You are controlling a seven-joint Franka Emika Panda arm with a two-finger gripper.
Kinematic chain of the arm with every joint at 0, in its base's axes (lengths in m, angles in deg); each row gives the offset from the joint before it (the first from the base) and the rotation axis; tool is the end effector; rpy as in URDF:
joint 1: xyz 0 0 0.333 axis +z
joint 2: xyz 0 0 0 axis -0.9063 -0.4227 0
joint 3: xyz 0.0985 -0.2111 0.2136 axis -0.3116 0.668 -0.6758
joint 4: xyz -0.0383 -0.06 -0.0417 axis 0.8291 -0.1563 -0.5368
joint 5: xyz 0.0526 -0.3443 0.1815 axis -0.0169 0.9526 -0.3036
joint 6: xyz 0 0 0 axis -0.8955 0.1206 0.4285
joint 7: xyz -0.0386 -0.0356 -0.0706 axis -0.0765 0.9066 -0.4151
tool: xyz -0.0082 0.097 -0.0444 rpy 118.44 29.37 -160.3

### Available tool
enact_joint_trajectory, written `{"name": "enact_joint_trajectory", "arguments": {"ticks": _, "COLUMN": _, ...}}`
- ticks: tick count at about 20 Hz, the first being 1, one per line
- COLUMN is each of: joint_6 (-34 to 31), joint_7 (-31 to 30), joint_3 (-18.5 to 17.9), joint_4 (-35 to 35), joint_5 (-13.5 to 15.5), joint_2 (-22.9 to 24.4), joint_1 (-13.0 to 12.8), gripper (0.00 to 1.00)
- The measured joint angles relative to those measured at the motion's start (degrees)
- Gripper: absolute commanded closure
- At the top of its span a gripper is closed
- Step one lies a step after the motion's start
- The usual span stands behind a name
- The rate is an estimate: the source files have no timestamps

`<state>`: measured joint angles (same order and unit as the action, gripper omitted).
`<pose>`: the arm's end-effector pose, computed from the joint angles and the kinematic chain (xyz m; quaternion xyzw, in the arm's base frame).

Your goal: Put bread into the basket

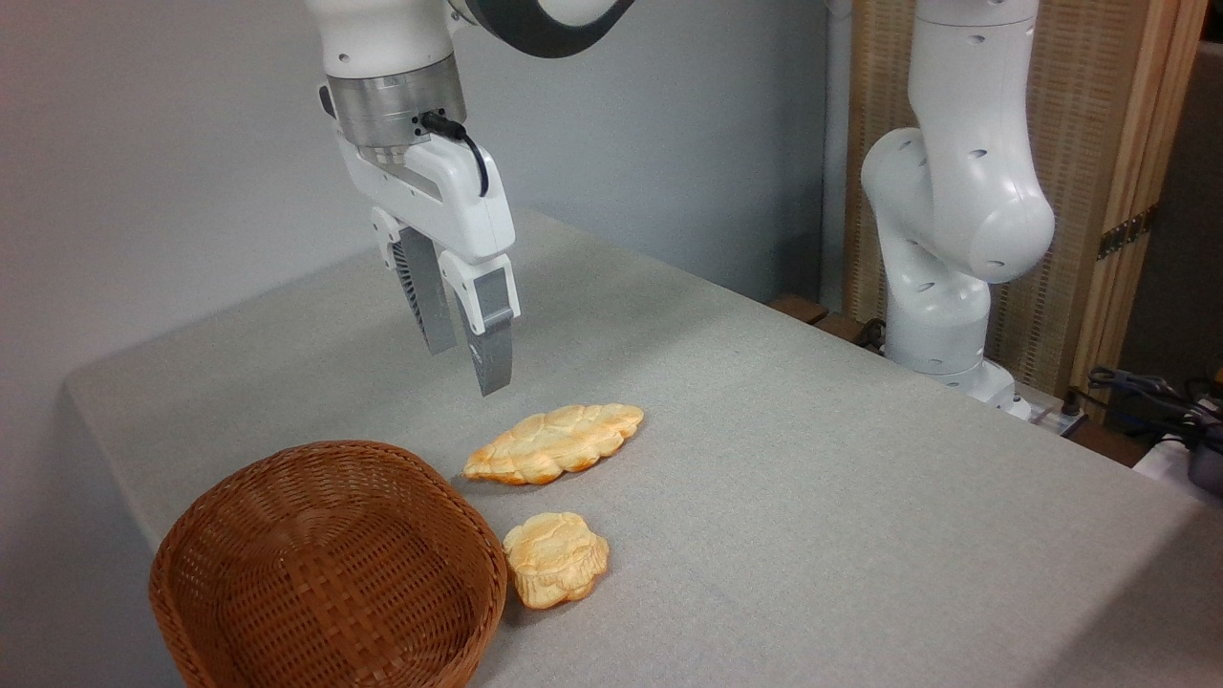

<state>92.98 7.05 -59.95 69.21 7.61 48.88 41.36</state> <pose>0.5478 -0.0996 0.5596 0.9179 -0.3967 0.0067 0.0017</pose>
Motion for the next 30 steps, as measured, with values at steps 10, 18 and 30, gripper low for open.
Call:
{"name": "enact_joint_trajectory", "arguments": {"ticks": 10, "joint_6": 0.0, "joint_7": 0.0, "joint_3": 0.0, "joint_4": 0.0, "joint_5": 0.01, "joint_2": 0.0, "joint_1": 0.0, "gripper": 0.0}}
{"name": "enact_joint_trajectory", "arguments": {"ticks": 18, "joint_6": 0.0, "joint_7": 0.0, "joint_3": 0.0, "joint_4": 0.0, "joint_5": 0.02, "joint_2": 0.0, "joint_1": 0.0, "gripper": 0.0}}
{"name": "enact_joint_trajectory", "arguments": {"ticks": 30, "joint_6": 1.52, "joint_7": 5.82, "joint_3": -1.66, "joint_4": 0.32, "joint_5": 0.01, "joint_2": 0.45, "joint_1": 0.04, "gripper": 0.0}}
